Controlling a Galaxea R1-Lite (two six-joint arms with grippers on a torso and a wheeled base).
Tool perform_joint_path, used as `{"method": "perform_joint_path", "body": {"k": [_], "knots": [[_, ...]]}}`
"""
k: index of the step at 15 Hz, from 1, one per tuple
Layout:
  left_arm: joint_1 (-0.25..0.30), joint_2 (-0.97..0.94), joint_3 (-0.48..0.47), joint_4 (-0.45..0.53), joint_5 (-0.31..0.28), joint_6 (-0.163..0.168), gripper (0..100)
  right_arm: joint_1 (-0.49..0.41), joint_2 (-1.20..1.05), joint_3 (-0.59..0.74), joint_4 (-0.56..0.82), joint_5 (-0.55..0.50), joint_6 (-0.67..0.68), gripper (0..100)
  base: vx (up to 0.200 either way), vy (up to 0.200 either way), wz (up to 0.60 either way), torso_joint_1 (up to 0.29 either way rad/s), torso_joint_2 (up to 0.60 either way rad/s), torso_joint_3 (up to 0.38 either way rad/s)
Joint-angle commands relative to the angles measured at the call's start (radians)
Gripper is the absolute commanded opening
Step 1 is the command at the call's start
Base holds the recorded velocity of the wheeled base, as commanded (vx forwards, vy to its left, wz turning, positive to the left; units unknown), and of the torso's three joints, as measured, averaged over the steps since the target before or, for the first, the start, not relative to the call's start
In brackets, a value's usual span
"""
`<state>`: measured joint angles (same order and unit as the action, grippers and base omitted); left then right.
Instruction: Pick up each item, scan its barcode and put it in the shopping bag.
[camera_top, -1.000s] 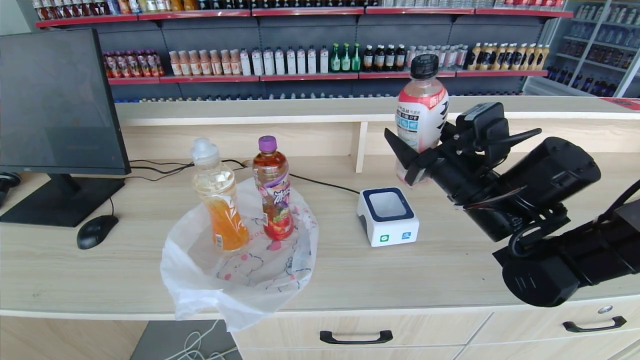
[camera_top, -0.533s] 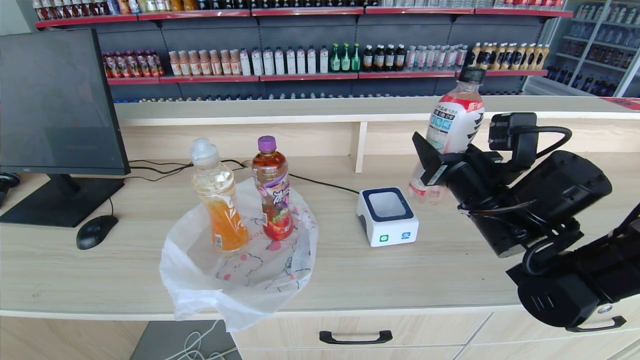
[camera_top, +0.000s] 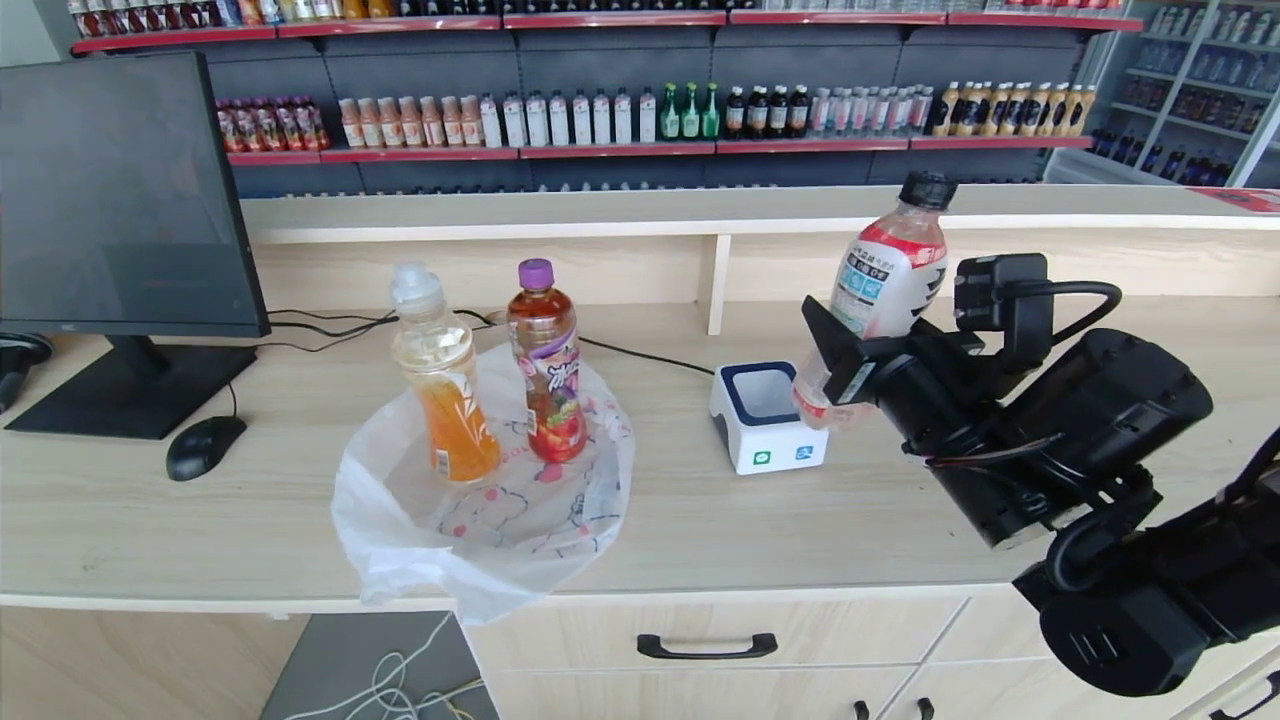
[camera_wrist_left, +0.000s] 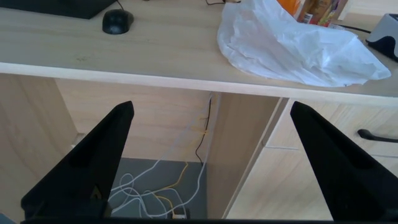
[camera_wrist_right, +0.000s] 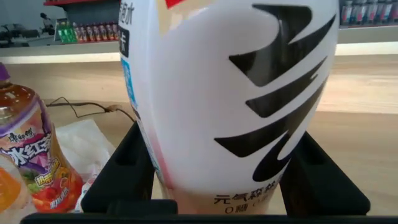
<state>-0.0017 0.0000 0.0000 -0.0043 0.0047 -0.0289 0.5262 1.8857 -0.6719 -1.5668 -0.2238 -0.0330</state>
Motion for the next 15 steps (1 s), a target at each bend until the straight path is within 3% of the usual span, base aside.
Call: {"method": "perform_joint_path", "body": {"k": [1, 5, 15], "knots": [[0.0, 0.0, 0.0, 0.0, 0.001, 0.0, 100, 0.002, 0.001, -0.002, -0.004, 0.001, 0.001, 0, 0.0, 0.0, 0.0, 0.0, 0.0, 0.0], [0.0, 0.0, 0.0, 0.0, 0.001, -0.002, 100, -0.017, -0.023, 0.005, -0.004, 0.001, 0.021, 0, 0.0, 0.0, 0.0, 0.0, 0.0, 0.0], [0.0, 0.0, 0.0, 0.0, 0.001, 0.0, 100, -0.058, -0.043, 0.018, -0.004, 0.001, 0.028, 0, 0.0, 0.2, 0.0, 0.006, 0.0, 0.0]]}}
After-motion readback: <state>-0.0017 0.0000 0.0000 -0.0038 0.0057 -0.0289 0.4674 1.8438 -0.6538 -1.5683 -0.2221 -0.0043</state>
